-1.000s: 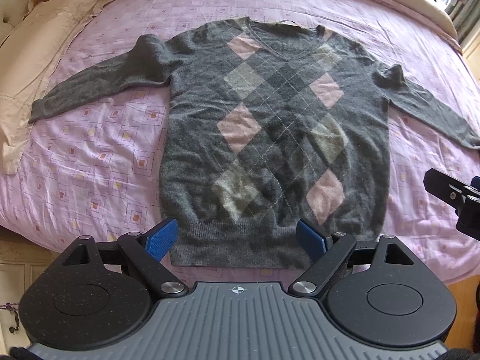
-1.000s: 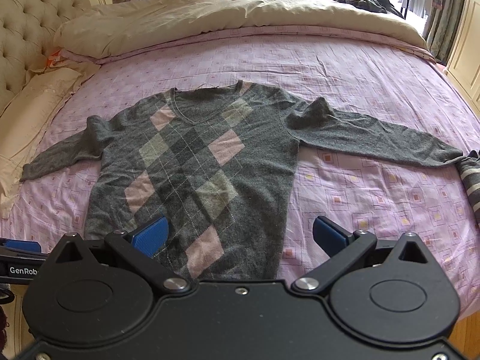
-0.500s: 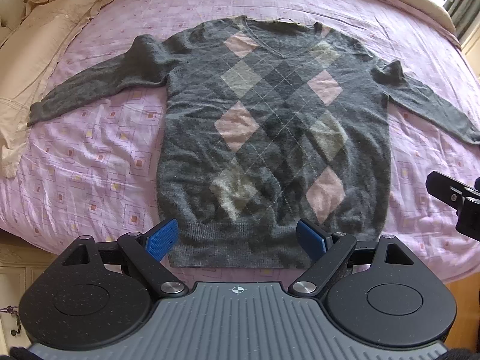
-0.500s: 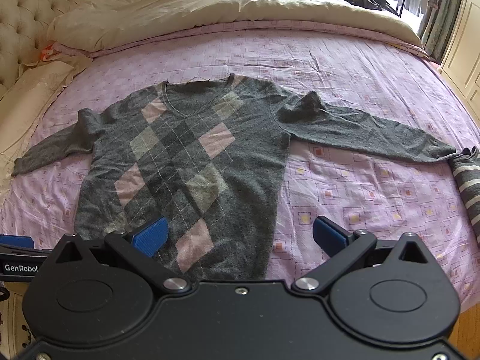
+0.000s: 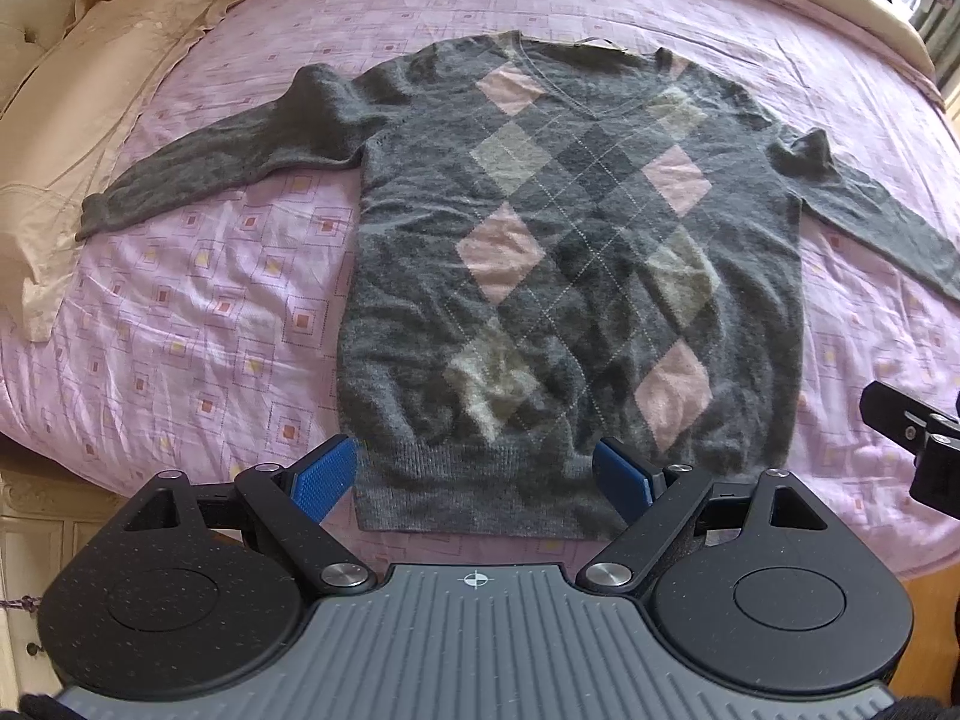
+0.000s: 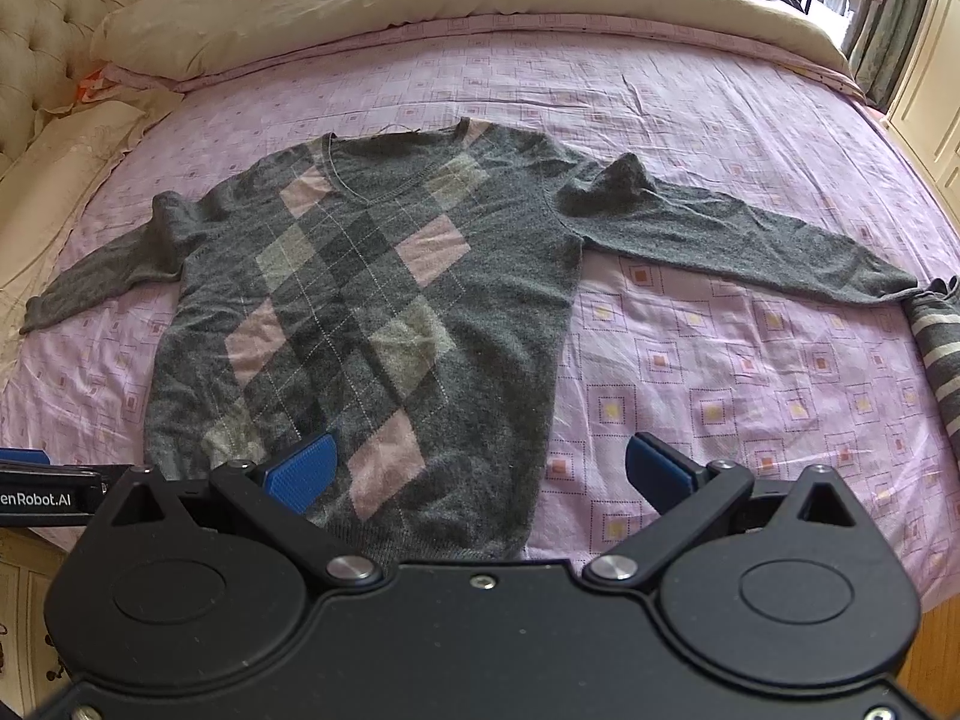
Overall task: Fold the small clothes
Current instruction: 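Move both tools over the grey argyle sweater toward its sleeves, then grasp the sweater sleeve cuff with the left tool and lift it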
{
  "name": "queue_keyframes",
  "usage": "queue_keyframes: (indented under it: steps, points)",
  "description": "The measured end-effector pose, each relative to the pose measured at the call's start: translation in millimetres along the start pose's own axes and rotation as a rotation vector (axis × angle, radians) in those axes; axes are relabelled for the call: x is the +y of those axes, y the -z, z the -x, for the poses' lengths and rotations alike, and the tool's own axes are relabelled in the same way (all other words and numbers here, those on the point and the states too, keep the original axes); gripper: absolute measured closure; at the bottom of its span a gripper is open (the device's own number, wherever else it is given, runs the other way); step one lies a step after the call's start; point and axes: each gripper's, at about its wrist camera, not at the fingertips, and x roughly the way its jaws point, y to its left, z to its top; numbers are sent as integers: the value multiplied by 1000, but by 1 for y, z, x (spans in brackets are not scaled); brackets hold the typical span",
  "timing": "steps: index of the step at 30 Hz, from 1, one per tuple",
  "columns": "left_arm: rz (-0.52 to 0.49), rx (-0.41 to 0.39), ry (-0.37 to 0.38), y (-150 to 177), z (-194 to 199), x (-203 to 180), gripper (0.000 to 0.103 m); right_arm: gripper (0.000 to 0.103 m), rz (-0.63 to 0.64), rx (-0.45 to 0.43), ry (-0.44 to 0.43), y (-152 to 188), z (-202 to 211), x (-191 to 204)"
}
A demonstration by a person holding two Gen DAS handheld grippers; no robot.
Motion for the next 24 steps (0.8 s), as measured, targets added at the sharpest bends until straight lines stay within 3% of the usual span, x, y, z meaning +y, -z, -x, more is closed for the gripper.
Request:
queue_keyframes:
  steps: [16,24]
  points:
    - [23,19,11,-9,-10,9,18,1,-6,25,-13,-5,-14,7]
    - [145,4,62,-22,-21,46,40,1,7,12,-55,-22,-25,20]
